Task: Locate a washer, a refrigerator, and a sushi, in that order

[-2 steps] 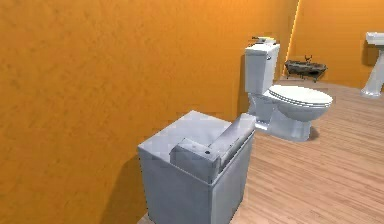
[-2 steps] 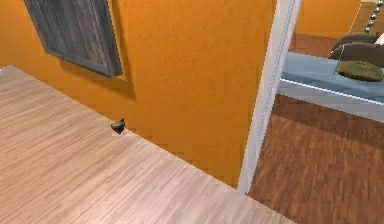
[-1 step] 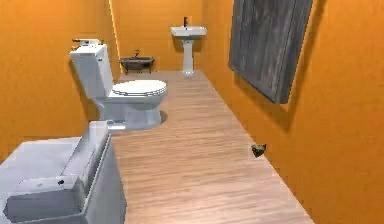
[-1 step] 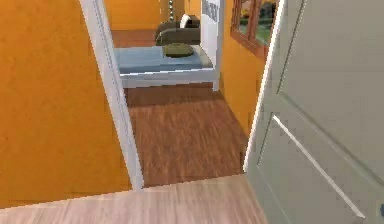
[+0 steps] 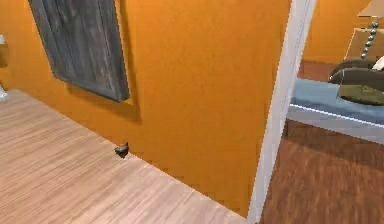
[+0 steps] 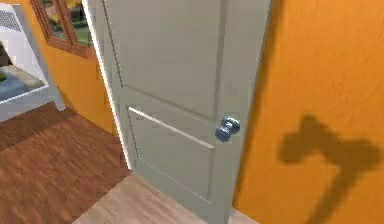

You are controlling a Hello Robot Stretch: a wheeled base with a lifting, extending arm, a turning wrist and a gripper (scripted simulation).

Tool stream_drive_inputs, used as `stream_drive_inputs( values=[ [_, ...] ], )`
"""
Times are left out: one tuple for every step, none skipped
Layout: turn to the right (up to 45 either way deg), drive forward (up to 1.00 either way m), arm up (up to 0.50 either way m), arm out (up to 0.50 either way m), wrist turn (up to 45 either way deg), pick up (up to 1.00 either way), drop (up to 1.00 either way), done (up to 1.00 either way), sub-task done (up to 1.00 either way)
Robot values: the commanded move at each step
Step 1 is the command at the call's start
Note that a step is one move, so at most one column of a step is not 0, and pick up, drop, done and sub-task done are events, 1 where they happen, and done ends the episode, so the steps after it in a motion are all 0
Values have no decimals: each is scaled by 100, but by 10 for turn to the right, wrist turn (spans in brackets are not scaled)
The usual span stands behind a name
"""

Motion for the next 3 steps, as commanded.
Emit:
stream_drive_inputs(
  values=[
    [450,0,0,0,0,0,0,0,0],
    [30,0,0,0,0,0,0,0,0],
    [0,100,0,0,0,0,0,0,0]
  ],
)
